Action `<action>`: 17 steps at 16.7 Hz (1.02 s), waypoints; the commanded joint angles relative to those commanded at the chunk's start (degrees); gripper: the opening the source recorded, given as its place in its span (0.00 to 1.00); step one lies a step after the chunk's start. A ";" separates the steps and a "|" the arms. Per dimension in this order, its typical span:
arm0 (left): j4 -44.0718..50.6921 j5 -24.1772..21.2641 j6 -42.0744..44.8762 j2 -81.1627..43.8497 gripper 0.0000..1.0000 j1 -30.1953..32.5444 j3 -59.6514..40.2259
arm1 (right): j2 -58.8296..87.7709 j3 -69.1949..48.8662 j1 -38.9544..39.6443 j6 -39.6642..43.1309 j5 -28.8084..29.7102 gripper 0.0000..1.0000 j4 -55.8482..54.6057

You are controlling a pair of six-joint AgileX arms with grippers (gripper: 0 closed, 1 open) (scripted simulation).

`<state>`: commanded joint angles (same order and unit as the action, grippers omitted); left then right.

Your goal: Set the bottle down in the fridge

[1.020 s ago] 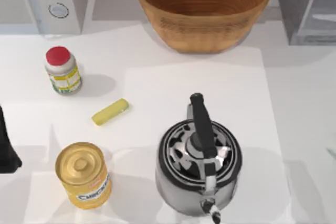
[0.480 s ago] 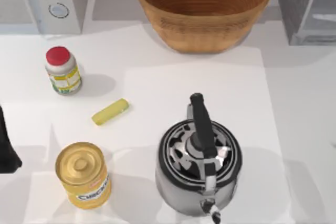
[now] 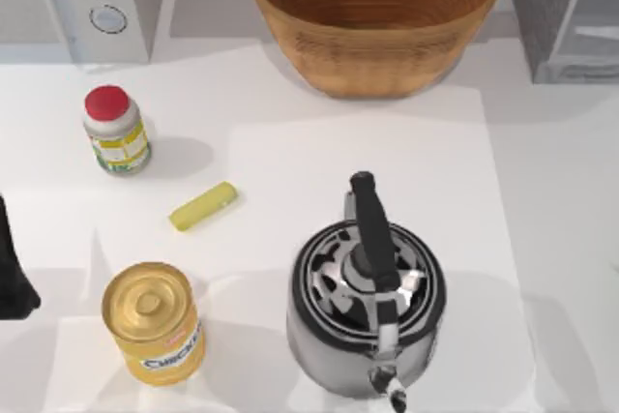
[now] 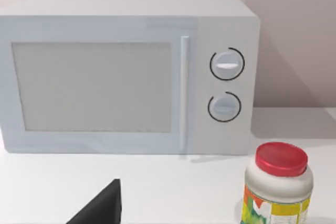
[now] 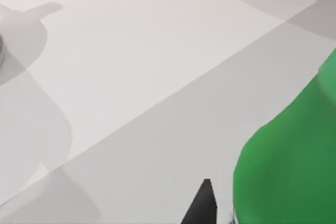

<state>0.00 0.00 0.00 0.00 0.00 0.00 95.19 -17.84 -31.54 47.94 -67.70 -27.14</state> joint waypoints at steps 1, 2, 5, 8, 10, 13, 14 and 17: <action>0.00 0.00 0.00 0.00 1.00 0.00 0.00 | 0.03 0.01 -0.08 -0.05 -0.01 0.01 0.00; 0.00 0.00 0.00 0.00 1.00 0.00 0.00 | 0.01 -0.07 -0.06 0.03 -0.03 0.01 0.09; 0.00 0.00 0.00 0.00 1.00 0.00 0.00 | -0.34 -3.21 0.19 3.63 -0.95 0.01 3.81; 0.00 0.00 0.00 0.00 1.00 0.00 0.00 | -0.79 -9.51 -0.56 12.17 -3.00 0.01 13.06; 0.00 0.00 0.00 0.00 1.00 0.00 0.00 | -0.91 -14.23 -2.16 19.35 -4.45 0.01 22.18; 0.00 0.00 0.00 0.00 1.00 0.00 0.00 | -0.26 -20.96 -6.19 30.97 -6.06 0.01 39.45; 0.00 0.00 0.00 0.00 1.00 0.00 0.00 | 0.31 -22.97 -7.78 34.86 -6.42 0.01 45.52; 0.00 0.00 0.00 0.00 1.00 0.00 0.00 | 2.85 -28.03 -12.57 45.43 -6.74 0.01 61.92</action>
<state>0.00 0.00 0.00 0.00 0.00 0.00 98.05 -45.87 -44.11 93.37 -74.44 34.78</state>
